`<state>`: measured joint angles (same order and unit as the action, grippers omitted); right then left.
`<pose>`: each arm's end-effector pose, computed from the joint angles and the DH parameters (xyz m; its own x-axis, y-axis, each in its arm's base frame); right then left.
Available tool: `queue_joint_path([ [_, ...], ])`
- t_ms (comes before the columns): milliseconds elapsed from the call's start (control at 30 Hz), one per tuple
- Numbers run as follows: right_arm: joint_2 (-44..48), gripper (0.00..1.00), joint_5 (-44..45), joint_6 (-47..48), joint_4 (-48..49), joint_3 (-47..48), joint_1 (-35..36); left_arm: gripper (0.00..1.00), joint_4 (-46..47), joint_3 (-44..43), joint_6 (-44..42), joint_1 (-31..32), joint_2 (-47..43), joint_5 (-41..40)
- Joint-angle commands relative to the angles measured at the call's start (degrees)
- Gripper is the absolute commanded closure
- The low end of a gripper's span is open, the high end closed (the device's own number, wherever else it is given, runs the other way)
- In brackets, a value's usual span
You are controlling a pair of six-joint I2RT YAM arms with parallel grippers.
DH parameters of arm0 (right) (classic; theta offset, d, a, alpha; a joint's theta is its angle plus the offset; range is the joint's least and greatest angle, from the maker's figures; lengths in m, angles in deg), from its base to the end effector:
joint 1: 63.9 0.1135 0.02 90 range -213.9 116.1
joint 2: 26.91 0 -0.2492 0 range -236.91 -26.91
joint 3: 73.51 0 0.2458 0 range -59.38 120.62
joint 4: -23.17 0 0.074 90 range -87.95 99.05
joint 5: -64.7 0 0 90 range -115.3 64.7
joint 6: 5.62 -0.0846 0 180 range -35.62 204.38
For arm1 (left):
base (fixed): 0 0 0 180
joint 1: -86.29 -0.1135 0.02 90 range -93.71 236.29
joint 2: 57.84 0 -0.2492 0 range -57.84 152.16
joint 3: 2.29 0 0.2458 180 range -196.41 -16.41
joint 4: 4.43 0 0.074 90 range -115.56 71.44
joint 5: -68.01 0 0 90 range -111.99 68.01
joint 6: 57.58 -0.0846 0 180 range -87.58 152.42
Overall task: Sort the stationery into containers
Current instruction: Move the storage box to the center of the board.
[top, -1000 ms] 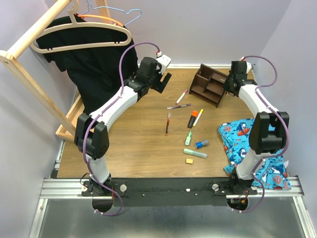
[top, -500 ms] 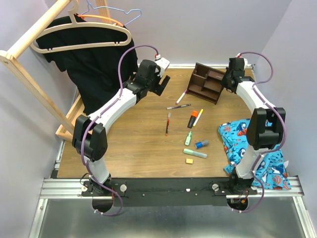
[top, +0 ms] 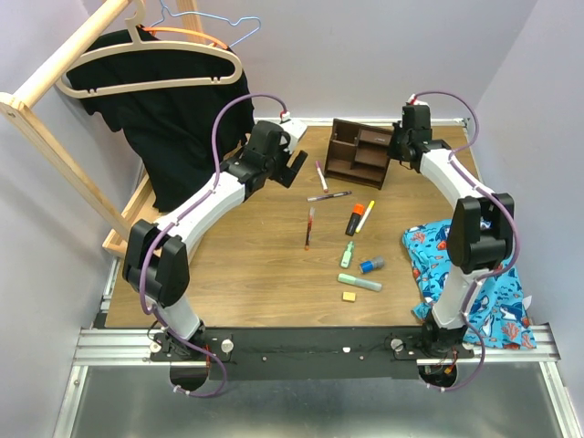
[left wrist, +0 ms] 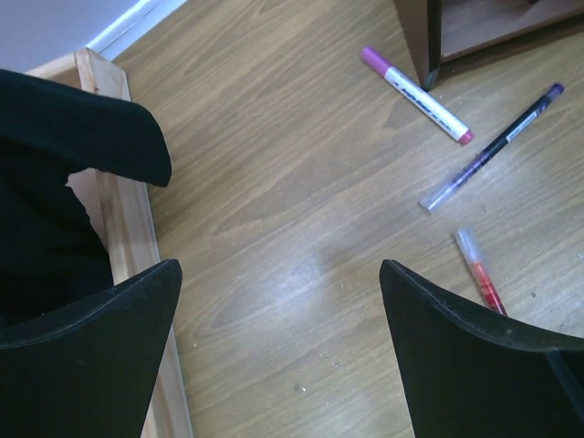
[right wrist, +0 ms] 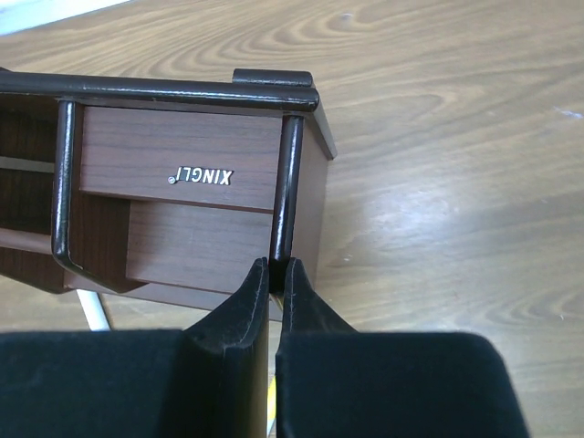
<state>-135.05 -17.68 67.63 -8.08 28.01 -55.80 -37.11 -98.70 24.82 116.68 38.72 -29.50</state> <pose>0.4633 0.0546 0.2251 -0.5923 0.2042 -0.7794 0.1407 0.9787 0.1496 0.3739 -0.2064 0.2748 -0.4097 0.3923 -0.8235 0.4651 0.8665 0.1814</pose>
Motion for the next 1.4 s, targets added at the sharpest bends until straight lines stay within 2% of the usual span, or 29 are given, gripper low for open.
queue_joint_path([
  [0,-2.4,0.99,-6.3,5.0,-0.7,0.6,2.2,0.01,0.0,1.9,0.7,0.2,-2.2,0.8],
  [667,-3.4,0.99,-7.3,12.4,2.1,0.9,2.7,0.01,-1.0,1.9,0.9,0.2,-1.6,1.8],
  [1133,-7.7,0.99,-7.2,13.1,3.4,5.6,2.7,0.01,-1.8,1.8,1.2,0.1,-1.8,1.9],
  [1200,-7.0,0.95,-6.7,12.5,3.2,5.2,2.8,0.01,-1.8,2.1,1.2,0.2,-2.2,1.7],
  [1233,-6.0,0.8,-5.1,12.1,3.0,5.1,2.7,0.01,-1.8,2.3,1.2,0.1,-2.6,1.4],
  [1267,-5.2,0.69,-3.7,10.4,1.5,5.3,2.7,0.01,-1.8,2.4,1.2,0.2,-2.9,1.4],
  [1333,-3.2,0.54,-1.3,8.7,-0.3,6.3,2.7,0.01,-2.3,2.2,1.4,0.2,-4.0,0.6],
  [1367,-0.4,0.53,-1.6,7.0,-2.3,6.4,2.7,0.01,-2.4,2.1,1.5,0.2,-4.4,0.3],
])
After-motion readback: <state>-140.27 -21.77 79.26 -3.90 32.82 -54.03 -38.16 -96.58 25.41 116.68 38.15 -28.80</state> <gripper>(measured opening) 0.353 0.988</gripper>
